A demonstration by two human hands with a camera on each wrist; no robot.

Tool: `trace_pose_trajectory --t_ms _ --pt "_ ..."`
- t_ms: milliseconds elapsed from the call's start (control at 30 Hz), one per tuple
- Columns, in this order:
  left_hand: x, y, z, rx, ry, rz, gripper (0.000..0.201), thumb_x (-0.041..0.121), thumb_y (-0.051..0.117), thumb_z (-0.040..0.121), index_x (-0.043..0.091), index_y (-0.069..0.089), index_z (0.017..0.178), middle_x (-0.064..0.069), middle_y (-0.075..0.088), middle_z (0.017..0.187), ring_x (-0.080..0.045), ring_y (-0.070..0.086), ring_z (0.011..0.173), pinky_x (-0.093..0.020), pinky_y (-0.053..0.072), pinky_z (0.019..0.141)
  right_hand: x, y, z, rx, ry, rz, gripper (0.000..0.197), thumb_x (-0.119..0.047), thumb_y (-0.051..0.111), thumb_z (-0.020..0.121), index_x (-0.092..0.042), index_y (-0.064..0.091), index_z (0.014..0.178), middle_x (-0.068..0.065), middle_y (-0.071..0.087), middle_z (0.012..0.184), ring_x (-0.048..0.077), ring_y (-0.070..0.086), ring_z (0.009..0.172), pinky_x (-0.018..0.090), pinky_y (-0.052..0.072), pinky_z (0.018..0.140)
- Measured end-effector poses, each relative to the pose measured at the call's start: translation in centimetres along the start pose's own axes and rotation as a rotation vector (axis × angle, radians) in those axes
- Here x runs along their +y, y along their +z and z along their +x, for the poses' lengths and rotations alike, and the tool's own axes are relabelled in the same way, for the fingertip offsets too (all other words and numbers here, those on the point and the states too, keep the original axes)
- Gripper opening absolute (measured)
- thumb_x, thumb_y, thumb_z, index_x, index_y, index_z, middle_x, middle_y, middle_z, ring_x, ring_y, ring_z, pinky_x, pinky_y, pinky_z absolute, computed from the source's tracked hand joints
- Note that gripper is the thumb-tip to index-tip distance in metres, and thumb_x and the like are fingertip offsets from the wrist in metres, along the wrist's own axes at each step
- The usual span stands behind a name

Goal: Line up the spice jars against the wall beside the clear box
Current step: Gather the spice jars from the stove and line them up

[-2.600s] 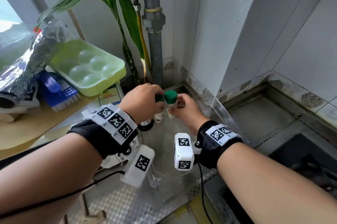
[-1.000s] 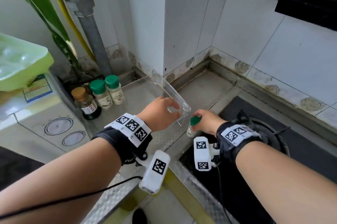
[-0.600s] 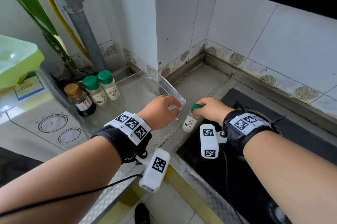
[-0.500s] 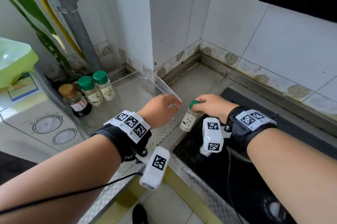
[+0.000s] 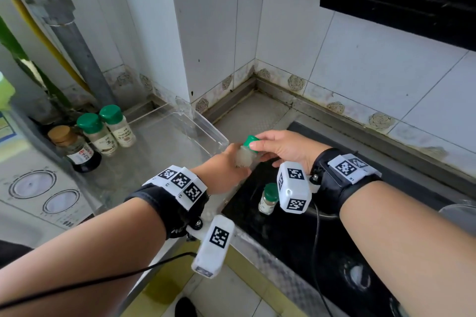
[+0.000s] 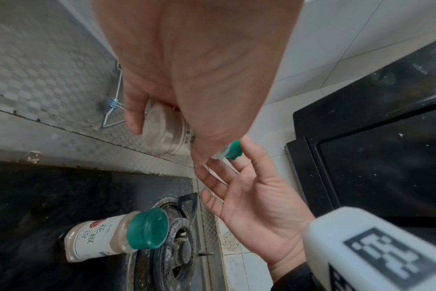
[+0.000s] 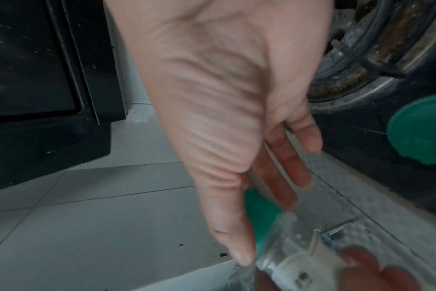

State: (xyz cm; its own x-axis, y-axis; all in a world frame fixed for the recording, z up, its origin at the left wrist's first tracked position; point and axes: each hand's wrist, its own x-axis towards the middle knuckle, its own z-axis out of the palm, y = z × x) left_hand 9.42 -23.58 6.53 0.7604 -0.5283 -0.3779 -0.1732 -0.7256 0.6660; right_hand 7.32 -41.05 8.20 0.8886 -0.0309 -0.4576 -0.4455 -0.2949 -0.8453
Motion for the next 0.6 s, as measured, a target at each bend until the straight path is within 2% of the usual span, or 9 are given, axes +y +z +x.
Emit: trace_pose_trajectory --t_ms 67,167,267,333,467,600 --pt "0.0 0.3 0.2 0.037 -0.014 -0.008 0.054 0.028 0.055 0.093 0.017 0.032 0.141 -0.017 0.065 0.111 -0.026 0.056 0.083 -0.039 0.048 0.076 0.7 -0.4 -0.2 0.016 0.016 -0.093 0.038 -0.03 0.072 0.081 -0.02 0.062 0.116 -0.003 0.064 0.101 0.011 0.059 0.09 0.023 0.044 0.068" --pt "0.0 0.6 0.2 0.063 -0.027 -0.014 0.055 0.029 0.055 0.093 0.017 0.032 0.141 -0.017 0.063 0.116 -0.029 0.063 0.094 -0.037 0.05 0.081 2.2 -0.8 -0.3 0.021 0.088 -0.222 0.056 -0.032 0.083 0.068 -0.019 0.062 0.119 0.004 0.066 0.113 0.017 0.064 0.101 0.035 0.053 0.088" --pt "-0.1 0.8 0.0 0.056 -0.045 -0.023 0.052 0.03 0.054 0.092 0.018 0.034 0.138 -0.015 0.065 0.116 -0.032 0.065 0.1 -0.04 0.052 0.085 3.5 -0.3 -0.8 -0.012 0.17 -0.362 0.059 -0.025 0.084 0.069 -0.017 0.06 0.122 0.009 0.065 0.115 0.021 0.067 0.097 0.038 0.055 0.09" --pt "-0.1 0.9 -0.3 0.052 -0.053 -0.028 0.051 0.03 0.053 0.091 0.019 0.034 0.138 -0.015 0.066 0.114 -0.032 0.066 0.1 -0.04 0.053 0.086 4.4 0.3 -0.9 -0.026 0.205 -0.469 0.064 -0.028 0.084 0.067 -0.018 0.058 0.125 0.008 0.064 0.118 0.023 0.066 0.103 0.039 0.053 0.095" --pt "-0.1 0.7 -0.6 0.043 -0.055 -0.004 0.049 0.029 0.052 0.092 0.02 0.034 0.137 -0.013 0.066 0.113 -0.031 0.066 0.1 -0.041 0.054 0.088 5.7 1.4 -1.0 -0.038 0.245 -0.573 0.063 -0.026 0.081 0.068 -0.021 0.057 0.126 0.007 0.063 0.119 0.025 0.064 0.106 0.038 0.055 0.092" --pt "-0.4 0.7 -1.0 0.039 -0.066 0.023 0.053 0.029 0.053 0.091 0.021 0.033 0.139 -0.012 0.065 0.114 -0.026 0.062 0.091 -0.038 0.053 0.085 5.4 1.6 -1.3 -0.017 0.228 -0.598 0.046 -0.021 0.074 0.073 -0.02 0.062 0.118 0.008 0.065 0.112 0.023 0.063 0.094 0.031 0.054 0.074"
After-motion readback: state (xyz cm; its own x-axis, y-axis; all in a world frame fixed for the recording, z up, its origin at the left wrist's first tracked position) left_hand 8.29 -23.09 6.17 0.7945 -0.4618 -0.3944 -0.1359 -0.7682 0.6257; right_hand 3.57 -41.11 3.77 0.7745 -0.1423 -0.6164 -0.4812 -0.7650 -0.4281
